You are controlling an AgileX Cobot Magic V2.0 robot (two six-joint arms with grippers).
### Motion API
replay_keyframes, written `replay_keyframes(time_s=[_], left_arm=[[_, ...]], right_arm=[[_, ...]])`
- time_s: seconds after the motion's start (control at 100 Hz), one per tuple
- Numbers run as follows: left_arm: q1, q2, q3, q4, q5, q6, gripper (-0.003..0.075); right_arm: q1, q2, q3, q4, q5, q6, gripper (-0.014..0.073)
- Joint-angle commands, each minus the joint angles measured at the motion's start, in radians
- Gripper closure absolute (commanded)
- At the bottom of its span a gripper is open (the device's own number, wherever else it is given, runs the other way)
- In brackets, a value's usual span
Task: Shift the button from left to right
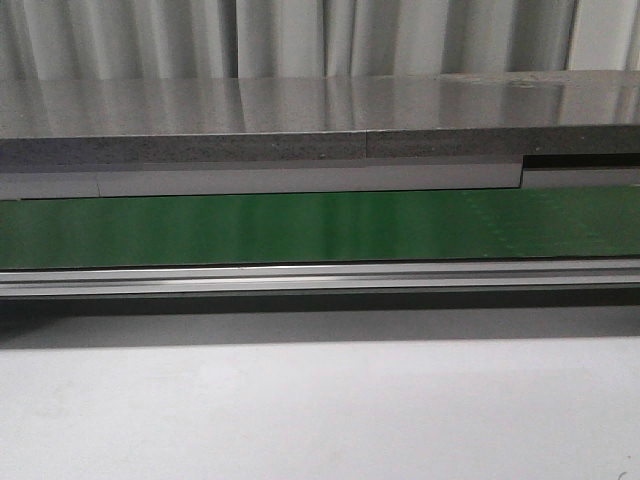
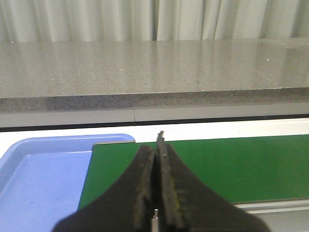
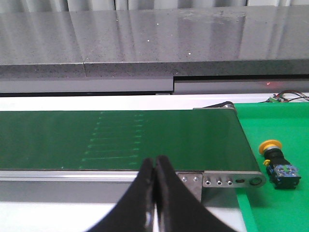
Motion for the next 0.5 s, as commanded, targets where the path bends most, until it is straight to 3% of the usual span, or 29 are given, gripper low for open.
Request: replay_keyframes(time_s=[0.0,0.49], left_arm=[[-0.009,0.010,-0.027,-0.012,-0.078,0.000,0.0740],[-0.009,0.010,-0.027,-0.012,-0.078,0.000,0.0740]], right_arm=[[0.003,-0.043,0.018,-0.019,-0.103,0.008,0.0662],[0.003,-0.220,0.178,-0.015,-0.113,0.008,0.0662]])
